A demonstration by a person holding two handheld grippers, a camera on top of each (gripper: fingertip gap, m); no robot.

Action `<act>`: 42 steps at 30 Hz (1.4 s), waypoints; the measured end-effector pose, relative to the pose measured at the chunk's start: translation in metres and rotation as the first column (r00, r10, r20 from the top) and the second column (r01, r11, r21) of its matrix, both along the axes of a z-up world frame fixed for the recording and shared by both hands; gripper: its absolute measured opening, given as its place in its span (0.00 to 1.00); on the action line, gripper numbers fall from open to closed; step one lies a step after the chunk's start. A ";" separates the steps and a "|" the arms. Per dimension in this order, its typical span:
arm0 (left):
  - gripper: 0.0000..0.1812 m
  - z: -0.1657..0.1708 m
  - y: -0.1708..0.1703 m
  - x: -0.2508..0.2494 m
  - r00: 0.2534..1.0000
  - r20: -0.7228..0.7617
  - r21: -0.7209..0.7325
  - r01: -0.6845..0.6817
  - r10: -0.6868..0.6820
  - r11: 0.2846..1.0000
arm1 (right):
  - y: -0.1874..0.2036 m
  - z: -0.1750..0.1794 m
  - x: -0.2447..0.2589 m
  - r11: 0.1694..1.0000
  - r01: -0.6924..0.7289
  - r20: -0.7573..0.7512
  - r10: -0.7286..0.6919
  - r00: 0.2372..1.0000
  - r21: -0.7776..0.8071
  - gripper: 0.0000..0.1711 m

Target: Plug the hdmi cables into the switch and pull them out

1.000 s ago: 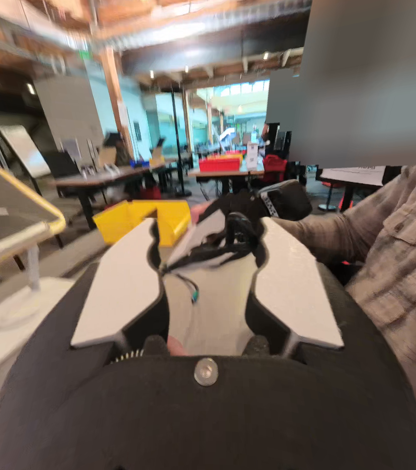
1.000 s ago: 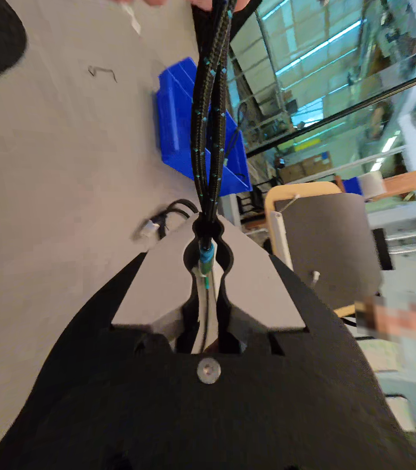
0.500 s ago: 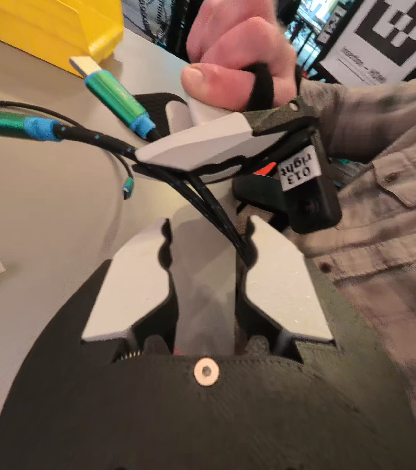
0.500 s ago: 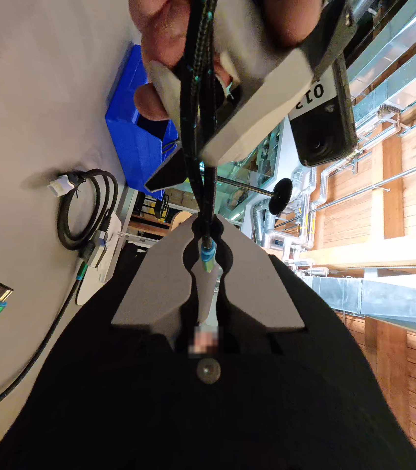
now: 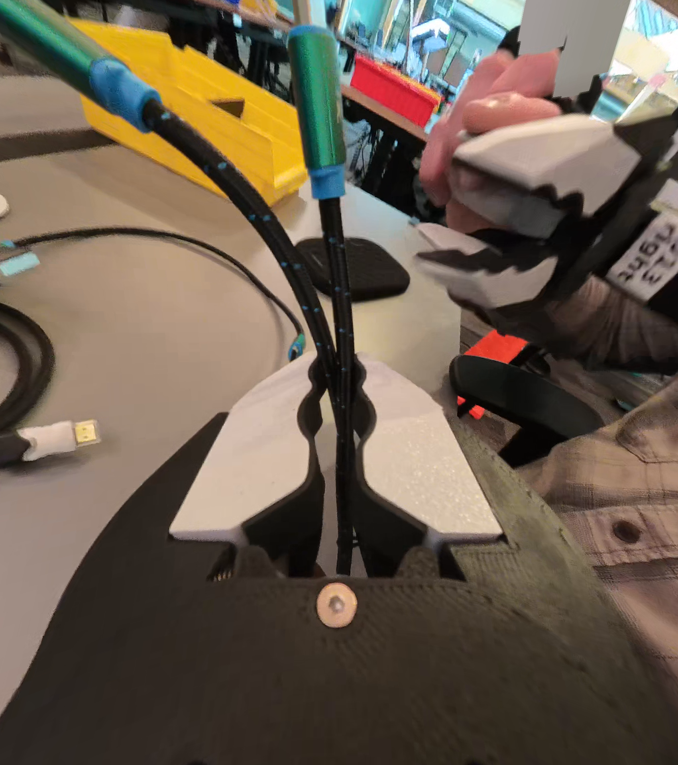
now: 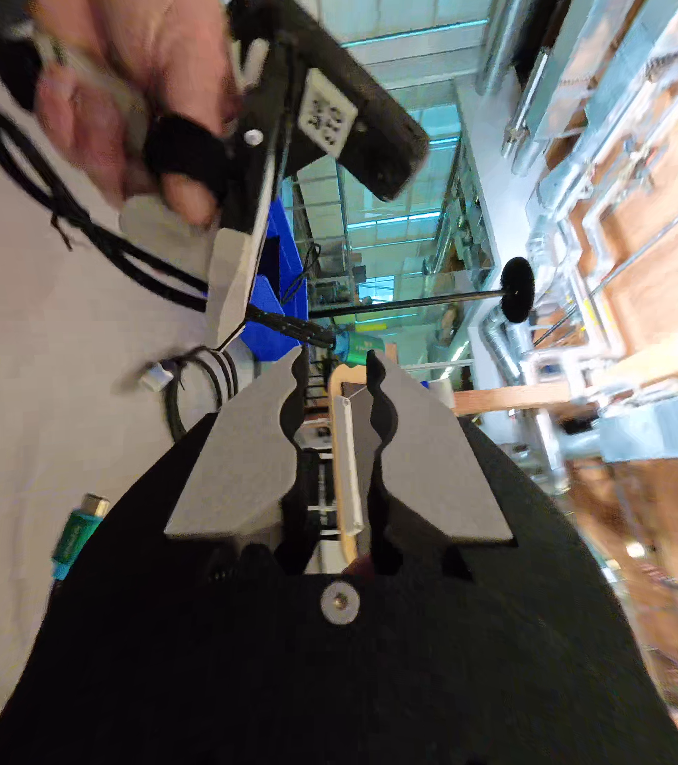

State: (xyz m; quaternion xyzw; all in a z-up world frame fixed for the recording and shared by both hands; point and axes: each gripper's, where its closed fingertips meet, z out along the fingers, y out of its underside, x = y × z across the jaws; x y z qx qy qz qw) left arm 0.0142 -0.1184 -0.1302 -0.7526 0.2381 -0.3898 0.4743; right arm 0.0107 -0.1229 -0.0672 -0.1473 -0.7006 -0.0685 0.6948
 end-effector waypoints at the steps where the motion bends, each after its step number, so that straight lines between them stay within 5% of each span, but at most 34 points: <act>1: 0.06 0.004 -0.002 -0.002 1.000 0.013 0.026 0.005 -0.005 1.000 | 0.000 0.008 0.004 0.988 -0.018 -0.050 0.010 0.999 -0.154 0.14; 3: 0.06 0.002 -0.002 -0.005 1.000 -0.005 0.031 -0.008 0.008 0.999 | 0.006 0.004 0.005 0.844 -0.028 -0.058 -0.004 0.998 -0.536 0.17; 6: 0.06 0.000 -0.018 0.005 0.996 -0.004 0.047 0.095 -0.095 0.994 | 0.004 -0.020 -0.010 0.398 -0.063 -0.040 0.065 0.997 -0.915 0.37; 9: 0.06 0.002 -0.046 0.020 0.965 0.002 0.100 0.259 -0.261 0.961 | -0.018 -0.014 -0.024 -0.134 -0.172 -0.202 0.254 0.946 -0.976 0.38; 12: 0.06 -0.003 -0.064 0.025 0.932 -0.006 0.092 0.362 -0.363 0.928 | -0.042 0.001 -0.025 -0.390 -0.212 -0.374 0.408 0.833 -0.896 0.27; 14: 0.06 -0.007 -0.070 0.024 0.921 0.009 0.070 0.389 -0.391 0.919 | -0.050 0.002 -0.029 -0.384 -0.231 -0.399 0.448 0.800 -0.894 0.15; 18: 0.05 -0.006 -0.066 0.011 0.937 0.063 0.063 0.339 -0.343 0.939 | -0.054 0.005 -0.043 -0.342 -0.274 -0.408 0.423 0.810 -0.899 0.11; 26: 0.28 0.022 -0.049 -0.090 0.992 -0.094 0.131 -0.070 0.083 0.989 | -0.019 0.028 -0.048 -0.292 -0.425 -0.501 0.274 0.821 -0.857 0.07; 30: 0.29 -0.002 -0.054 -0.209 0.800 -0.417 0.085 -0.439 0.432 0.894 | 0.003 0.031 -0.047 -0.266 -0.489 -0.543 0.195 0.817 -0.831 0.07; 33: 0.34 -0.037 -0.069 -0.263 0.720 -0.454 -0.053 -0.610 0.525 0.791 | 0.015 0.022 -0.050 -0.269 -0.505 -0.555 0.157 0.817 -0.820 0.07; 42: 0.38 -0.102 -0.069 -0.286 0.563 -0.717 0.055 -0.543 0.411 0.838 | 0.049 -0.006 -0.048 -0.296 -0.487 -0.524 0.060 0.849 -0.822 0.06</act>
